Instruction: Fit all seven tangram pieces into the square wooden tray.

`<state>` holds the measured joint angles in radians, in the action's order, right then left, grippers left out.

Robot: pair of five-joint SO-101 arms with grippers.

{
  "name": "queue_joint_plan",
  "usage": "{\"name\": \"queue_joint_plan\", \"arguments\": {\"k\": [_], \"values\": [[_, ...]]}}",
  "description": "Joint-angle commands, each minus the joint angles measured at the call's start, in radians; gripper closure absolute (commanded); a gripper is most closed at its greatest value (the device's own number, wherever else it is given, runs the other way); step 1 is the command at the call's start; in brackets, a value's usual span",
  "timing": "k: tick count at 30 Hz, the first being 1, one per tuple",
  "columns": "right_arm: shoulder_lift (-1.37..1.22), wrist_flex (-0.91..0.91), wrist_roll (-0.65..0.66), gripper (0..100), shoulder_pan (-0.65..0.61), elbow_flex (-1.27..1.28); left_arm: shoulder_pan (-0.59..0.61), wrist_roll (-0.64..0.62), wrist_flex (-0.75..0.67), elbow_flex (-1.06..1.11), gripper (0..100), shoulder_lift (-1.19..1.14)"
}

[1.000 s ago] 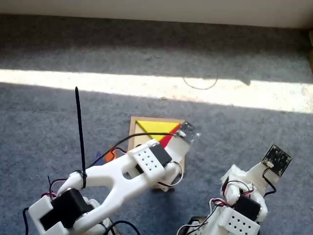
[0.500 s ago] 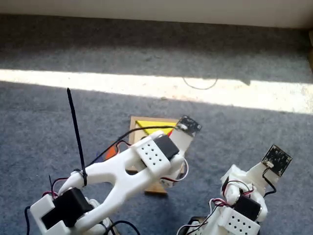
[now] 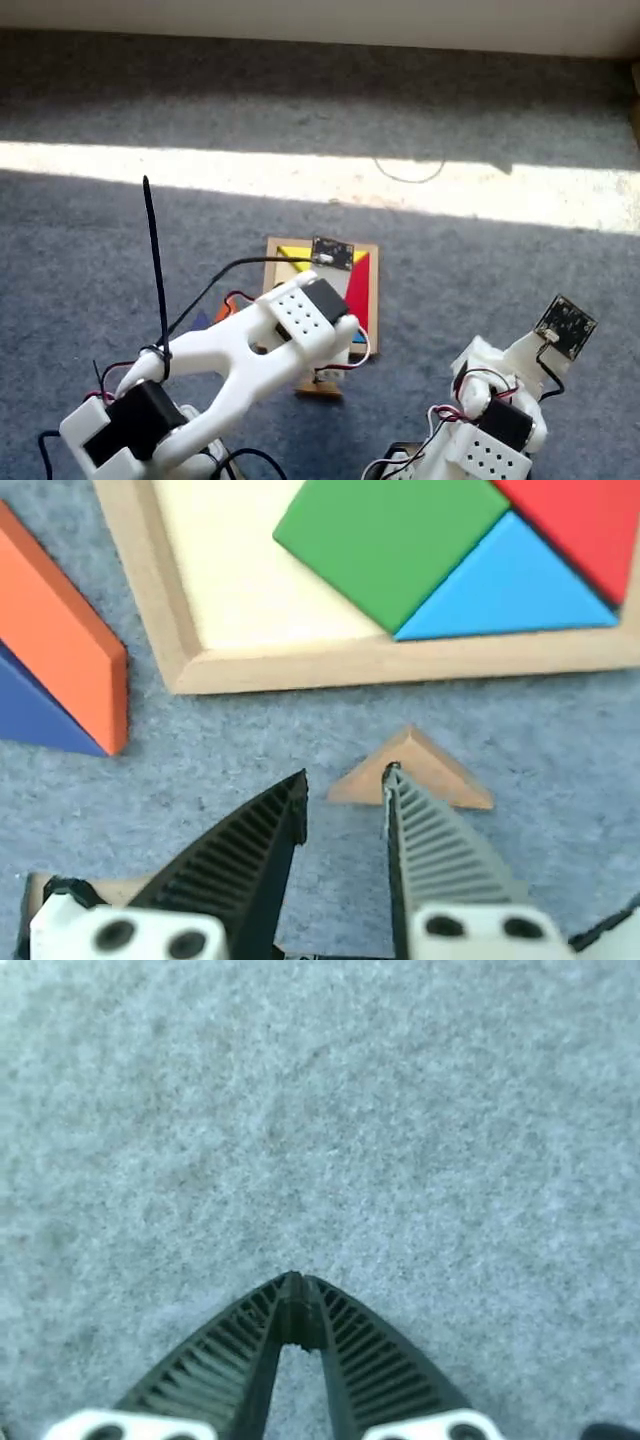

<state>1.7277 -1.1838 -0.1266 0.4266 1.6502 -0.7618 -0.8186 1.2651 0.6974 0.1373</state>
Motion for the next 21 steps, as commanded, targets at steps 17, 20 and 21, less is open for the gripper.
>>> {"name": "queue_joint_plan", "arguments": {"k": [17, 20, 21], "values": [[0.008, 0.021, -0.005, 99.4, -0.012, -0.008, -0.062, -0.075, -0.068, 0.079, 67, 0.001], [0.008, 0.021, -0.005, 99.4, -0.012, -0.008, -0.101, -0.075, -0.149, 0.140, 67, 0.001], [0.008, 0.021, -0.005, 99.4, -0.012, -0.008, -0.105, -0.072, -0.167, 0.156, 67, 0.001]]}}
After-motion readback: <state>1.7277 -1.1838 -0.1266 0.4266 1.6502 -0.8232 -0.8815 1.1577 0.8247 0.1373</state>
